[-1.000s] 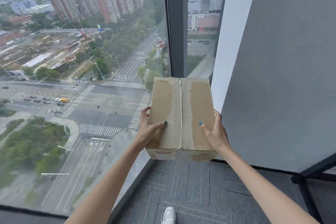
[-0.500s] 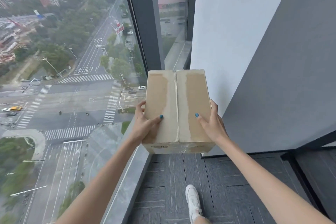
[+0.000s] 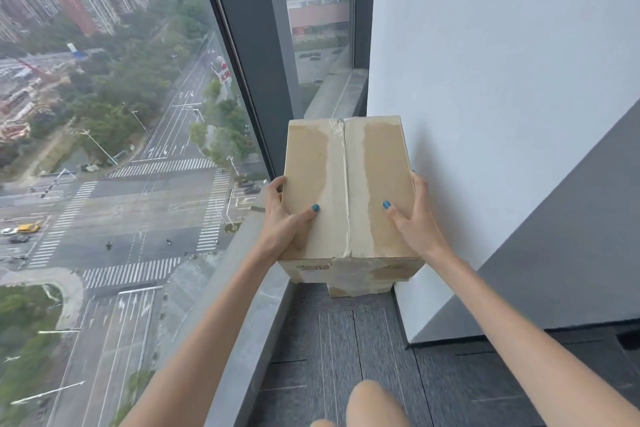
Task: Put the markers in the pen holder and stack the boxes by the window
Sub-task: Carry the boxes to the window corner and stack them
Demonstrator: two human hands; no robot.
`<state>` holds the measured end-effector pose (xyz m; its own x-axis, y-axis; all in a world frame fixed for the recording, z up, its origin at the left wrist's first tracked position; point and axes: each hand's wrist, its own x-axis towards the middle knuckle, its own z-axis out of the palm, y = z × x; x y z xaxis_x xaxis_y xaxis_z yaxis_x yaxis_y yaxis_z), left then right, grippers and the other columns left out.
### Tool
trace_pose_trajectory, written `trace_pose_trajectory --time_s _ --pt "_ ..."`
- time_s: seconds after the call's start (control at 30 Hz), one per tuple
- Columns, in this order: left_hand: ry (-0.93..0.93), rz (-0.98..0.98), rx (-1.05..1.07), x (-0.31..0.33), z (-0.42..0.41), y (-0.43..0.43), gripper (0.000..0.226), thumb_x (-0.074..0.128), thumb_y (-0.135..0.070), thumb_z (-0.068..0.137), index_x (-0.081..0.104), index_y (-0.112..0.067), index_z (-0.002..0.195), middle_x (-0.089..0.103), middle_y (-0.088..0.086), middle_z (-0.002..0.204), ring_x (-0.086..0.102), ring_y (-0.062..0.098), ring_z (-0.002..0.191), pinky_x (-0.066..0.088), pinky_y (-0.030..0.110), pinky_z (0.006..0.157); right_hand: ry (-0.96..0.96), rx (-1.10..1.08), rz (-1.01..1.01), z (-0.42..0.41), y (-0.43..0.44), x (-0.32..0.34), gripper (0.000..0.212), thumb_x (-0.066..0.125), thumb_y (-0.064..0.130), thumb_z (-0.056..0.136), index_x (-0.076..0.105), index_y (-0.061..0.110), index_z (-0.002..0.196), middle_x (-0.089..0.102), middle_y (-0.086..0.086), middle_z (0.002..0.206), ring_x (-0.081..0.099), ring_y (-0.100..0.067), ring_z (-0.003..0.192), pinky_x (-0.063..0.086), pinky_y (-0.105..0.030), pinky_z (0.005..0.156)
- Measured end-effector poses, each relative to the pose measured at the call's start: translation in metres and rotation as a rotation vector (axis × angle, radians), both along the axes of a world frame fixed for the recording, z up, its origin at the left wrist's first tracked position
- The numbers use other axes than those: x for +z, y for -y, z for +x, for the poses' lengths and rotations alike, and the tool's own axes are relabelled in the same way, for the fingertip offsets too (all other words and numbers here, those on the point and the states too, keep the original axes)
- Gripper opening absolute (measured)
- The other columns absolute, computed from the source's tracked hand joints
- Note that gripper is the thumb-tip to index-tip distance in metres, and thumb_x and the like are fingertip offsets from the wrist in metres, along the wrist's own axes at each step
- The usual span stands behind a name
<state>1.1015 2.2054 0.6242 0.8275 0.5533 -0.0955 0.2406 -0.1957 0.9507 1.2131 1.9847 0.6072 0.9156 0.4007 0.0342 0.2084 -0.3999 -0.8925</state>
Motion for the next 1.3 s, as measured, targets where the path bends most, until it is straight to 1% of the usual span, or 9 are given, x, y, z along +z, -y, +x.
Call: trace_pose_trajectory --time_s 0.1,0.2,0.33,0.5,0.73,0.83,1.0,1.13,1.3 --pt "0.009 0.000 -0.007 -0.048 0.027 -0.011 0.075 0.075 -0.021 0.081 0.028 -0.026 0.139 0.041 0.001 0.134 0.049 0.016 0.118 0.045 0.019 0.081 -0.005 -0.032 -0.016 0.026 -0.010 -0.050 0.068 0.058 0.033 0.089 0.016 0.034 0.142 0.048 0.007 0.140 0.054 -0.020 0.120 0.044 -0.042 0.101" --pt "0.024 -0.025 -0.031 -0.092 0.052 -0.024 0.076 0.076 -0.026 0.078 0.028 -0.031 0.137 0.041 0.004 0.134 0.053 0.018 0.116 0.050 0.028 0.085 0.008 -0.029 -0.014 0.048 -0.020 -0.090 0.067 0.057 0.029 0.091 0.017 0.027 0.145 0.047 0.005 0.141 0.050 -0.019 0.123 0.040 -0.035 0.102" --pt "0.010 -0.049 -0.039 -0.137 0.079 -0.032 0.080 0.077 -0.034 0.073 0.027 -0.038 0.135 0.042 0.002 0.134 0.055 0.021 0.115 0.053 0.038 0.088 0.044 -0.058 -0.059 0.075 -0.024 -0.131 0.068 0.058 0.034 0.089 0.019 0.027 0.144 0.050 0.005 0.137 0.049 -0.024 0.123 0.039 -0.044 0.105" --pt "-0.002 -0.063 -0.046 -0.171 0.106 -0.037 0.079 0.076 -0.034 0.077 0.025 -0.038 0.137 0.039 -0.001 0.137 0.055 0.021 0.114 0.052 0.030 0.074 0.036 -0.065 -0.049 0.102 -0.029 -0.160 0.068 0.060 0.036 0.086 0.021 0.029 0.142 0.052 0.003 0.135 0.050 -0.026 0.122 0.041 -0.045 0.103" --pt "-0.068 -0.038 -0.072 -0.197 0.122 -0.041 0.089 0.076 -0.044 0.070 0.021 -0.040 0.140 0.038 -0.001 0.140 0.054 0.023 0.115 0.051 0.045 0.096 -0.001 -0.079 -0.061 0.115 -0.030 -0.179 0.067 0.060 0.027 0.089 0.022 0.021 0.144 0.052 -0.004 0.136 0.052 -0.027 0.120 0.043 -0.035 0.100" --pt "-0.097 -0.048 -0.082 -0.207 0.122 -0.039 0.093 0.076 -0.049 0.064 0.021 -0.043 0.138 0.038 -0.002 0.140 0.056 0.024 0.115 0.052 0.047 0.095 -0.023 -0.081 -0.070 0.114 -0.030 -0.189 0.067 0.060 0.027 0.089 0.023 0.019 0.144 0.051 -0.005 0.137 0.052 -0.027 0.120 0.042 -0.033 0.099" --pt "-0.118 -0.019 -0.081 -0.214 0.124 -0.037 0.087 0.075 -0.046 0.073 0.021 -0.040 0.140 0.039 -0.002 0.140 0.058 0.023 0.113 0.053 0.046 0.093 -0.033 -0.088 -0.105 0.114 -0.028 -0.194 0.065 0.059 0.026 0.090 0.023 0.017 0.143 0.050 -0.006 0.139 0.052 -0.027 0.122 0.040 -0.031 0.098" --pt "-0.073 -0.025 -0.147 -0.209 0.111 -0.032 0.080 0.070 -0.042 0.083 0.019 -0.033 0.144 0.041 -0.007 0.136 0.059 0.014 0.106 0.055 0.032 0.083 -0.024 -0.082 -0.155 0.113 -0.026 -0.194 0.070 0.057 0.031 0.089 0.017 0.020 0.145 0.050 -0.007 0.140 0.051 -0.029 0.122 0.041 -0.039 0.104" --pt "-0.117 0.098 -0.416 -0.219 0.081 -0.040 0.095 0.078 -0.065 0.060 0.025 -0.052 0.138 0.030 -0.008 0.149 0.044 0.021 0.131 0.040 0.045 0.109 -0.002 0.024 -0.228 0.097 -0.009 -0.196 0.092 0.068 0.051 0.079 0.016 0.021 0.149 0.037 -0.004 0.148 0.040 -0.025 0.133 0.034 -0.042 0.111"
